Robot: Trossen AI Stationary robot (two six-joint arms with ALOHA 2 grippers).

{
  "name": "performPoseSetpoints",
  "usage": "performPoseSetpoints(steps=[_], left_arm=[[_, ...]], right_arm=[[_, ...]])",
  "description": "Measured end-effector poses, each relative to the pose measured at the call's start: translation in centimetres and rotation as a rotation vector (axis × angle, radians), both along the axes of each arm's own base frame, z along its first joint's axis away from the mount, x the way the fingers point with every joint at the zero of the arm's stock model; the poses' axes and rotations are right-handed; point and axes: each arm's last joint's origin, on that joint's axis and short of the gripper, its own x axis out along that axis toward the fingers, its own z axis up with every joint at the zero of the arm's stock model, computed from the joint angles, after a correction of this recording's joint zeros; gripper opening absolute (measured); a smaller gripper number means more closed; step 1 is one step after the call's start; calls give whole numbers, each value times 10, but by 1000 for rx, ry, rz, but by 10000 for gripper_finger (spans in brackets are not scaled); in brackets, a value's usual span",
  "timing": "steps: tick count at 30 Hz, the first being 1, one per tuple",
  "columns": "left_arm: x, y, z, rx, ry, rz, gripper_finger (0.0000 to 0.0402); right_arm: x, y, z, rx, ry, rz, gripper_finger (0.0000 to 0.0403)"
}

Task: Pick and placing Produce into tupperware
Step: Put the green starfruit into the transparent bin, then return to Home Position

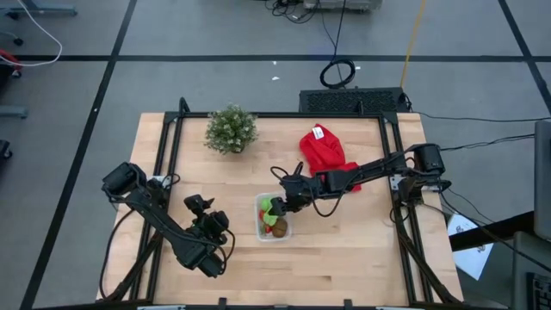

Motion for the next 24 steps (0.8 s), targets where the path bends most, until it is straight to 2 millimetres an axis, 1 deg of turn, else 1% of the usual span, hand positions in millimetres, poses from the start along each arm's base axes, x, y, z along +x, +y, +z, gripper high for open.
performPoseSetpoints(steps=[10,15,20,24], left_arm=[[0,0,0,2,-4,0,253],[0,0,0,2,-5,1,253],[0,0,0,-4,-1,6,253],[0,0,0,-13,-1,16,253]], right_arm=[[6,1,7,-21,-104,28,290],[10,5,15,17,-204,106,290],[15,19,29,42,-362,160,290],[15,37,41,68,-488,199,290]])
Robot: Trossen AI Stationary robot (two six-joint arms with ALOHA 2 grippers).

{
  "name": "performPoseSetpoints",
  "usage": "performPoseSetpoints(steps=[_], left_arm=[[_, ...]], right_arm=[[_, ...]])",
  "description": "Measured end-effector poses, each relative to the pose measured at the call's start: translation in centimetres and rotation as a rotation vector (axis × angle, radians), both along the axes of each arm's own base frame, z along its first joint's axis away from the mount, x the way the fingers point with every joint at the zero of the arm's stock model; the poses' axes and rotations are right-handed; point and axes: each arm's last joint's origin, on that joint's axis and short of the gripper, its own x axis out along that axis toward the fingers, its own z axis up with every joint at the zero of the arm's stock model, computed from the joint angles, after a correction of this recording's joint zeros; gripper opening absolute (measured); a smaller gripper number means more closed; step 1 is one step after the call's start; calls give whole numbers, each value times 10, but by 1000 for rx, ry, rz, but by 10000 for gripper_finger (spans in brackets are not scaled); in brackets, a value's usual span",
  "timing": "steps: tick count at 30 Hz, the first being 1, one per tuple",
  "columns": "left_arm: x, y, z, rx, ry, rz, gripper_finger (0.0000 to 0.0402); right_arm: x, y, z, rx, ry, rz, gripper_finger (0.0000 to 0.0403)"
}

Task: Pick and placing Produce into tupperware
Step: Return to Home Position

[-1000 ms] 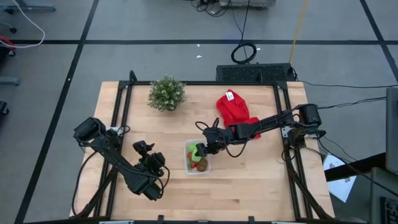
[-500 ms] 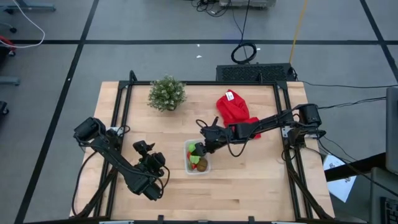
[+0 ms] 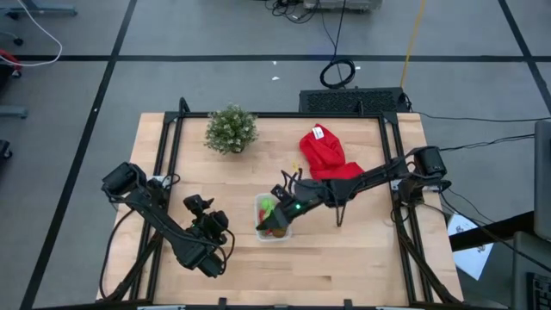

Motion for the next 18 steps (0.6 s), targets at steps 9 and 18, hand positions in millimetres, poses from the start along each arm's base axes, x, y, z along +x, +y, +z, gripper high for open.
performPoseSetpoints(steps=[9,18], left_arm=[[-14,-10,8,-65,-1,-19,253],[-74,12,95,-273,-430,-156,253]], right_arm=[[-17,66,7,23,-63,103,290],[-62,94,45,-153,-224,67,290]])
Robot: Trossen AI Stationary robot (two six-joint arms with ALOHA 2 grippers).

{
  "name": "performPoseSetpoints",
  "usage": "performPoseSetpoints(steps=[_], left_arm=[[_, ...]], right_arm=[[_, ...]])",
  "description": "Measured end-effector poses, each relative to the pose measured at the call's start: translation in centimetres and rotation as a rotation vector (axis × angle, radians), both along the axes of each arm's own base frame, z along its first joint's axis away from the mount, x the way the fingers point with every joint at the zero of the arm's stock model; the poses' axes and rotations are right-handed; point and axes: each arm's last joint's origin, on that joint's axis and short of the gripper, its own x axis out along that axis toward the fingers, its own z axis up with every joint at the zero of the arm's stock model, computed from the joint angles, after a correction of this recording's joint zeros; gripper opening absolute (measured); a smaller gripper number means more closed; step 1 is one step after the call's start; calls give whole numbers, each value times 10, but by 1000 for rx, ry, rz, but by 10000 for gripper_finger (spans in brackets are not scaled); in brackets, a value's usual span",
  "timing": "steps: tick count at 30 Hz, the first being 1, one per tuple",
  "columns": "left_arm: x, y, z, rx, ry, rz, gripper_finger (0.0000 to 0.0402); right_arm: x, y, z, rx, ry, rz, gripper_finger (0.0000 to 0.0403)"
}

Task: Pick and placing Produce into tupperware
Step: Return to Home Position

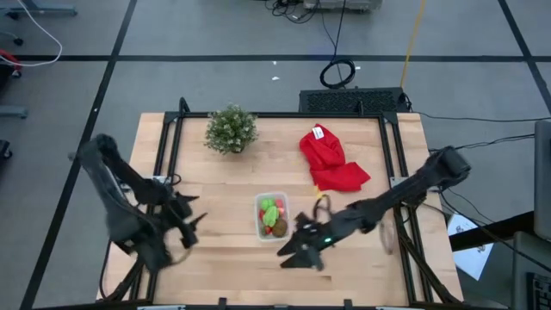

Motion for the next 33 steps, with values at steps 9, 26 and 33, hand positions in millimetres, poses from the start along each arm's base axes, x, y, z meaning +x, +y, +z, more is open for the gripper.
performPoseSetpoints(steps=[9,26,33], left_arm=[[-45,59,56,-18,-318,-102,253],[-33,66,-62,-95,-534,12,253],[-39,92,-60,-22,-567,69,253]], right_arm=[[-112,-36,63,-264,-438,26,290],[-229,-101,-51,-387,-753,-27,290],[-237,-124,-55,-494,-802,-220,290]])
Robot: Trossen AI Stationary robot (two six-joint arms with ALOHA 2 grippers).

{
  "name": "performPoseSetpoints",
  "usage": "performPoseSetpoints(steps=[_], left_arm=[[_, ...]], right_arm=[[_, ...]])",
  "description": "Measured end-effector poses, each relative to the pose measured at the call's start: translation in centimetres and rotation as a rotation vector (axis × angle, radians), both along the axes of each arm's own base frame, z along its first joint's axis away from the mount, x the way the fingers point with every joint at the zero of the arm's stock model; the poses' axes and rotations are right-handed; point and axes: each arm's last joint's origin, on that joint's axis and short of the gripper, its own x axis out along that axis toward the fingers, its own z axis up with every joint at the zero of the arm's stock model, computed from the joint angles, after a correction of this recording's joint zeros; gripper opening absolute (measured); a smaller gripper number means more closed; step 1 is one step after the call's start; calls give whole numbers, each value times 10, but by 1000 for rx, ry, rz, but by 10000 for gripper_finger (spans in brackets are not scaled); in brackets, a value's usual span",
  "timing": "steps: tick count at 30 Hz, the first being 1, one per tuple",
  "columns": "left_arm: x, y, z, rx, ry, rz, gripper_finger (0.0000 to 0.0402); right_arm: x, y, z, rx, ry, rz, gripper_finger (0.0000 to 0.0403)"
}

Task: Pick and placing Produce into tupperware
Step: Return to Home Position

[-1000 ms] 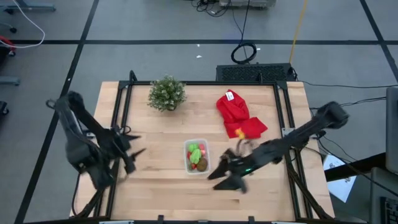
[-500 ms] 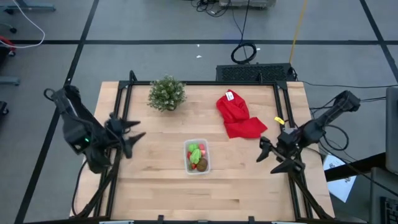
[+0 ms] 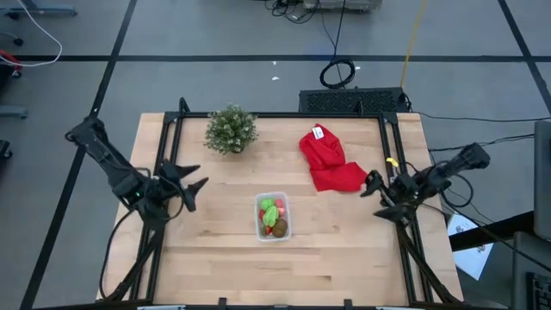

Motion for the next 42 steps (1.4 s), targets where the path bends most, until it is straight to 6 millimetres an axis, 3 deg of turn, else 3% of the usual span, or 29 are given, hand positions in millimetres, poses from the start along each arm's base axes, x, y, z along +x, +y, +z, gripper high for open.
performPoseSetpoints(steps=[5,9,13,18,27,34,42], left_arm=[[-6,15,4,37,-8,41,253],[-13,25,-16,29,-19,83,253],[-15,30,-40,17,-70,119,253],[-11,31,-57,77,-30,73,253],[5,54,-52,139,-4,22,253],[13,80,-73,81,3,-73,253],[13,88,-87,40,-5,-97,253]], right_arm=[[2,-14,-11,-197,63,-205,290],[0,-25,-5,-220,101,-313,290],[3,-30,-13,-219,192,-351,290],[7,-34,-26,-229,242,-396,290],[8,-42,-26,-165,238,-468,290],[8,-40,-29,-203,250,-395,290],[9,-42,-33,-233,282,-419,290]])
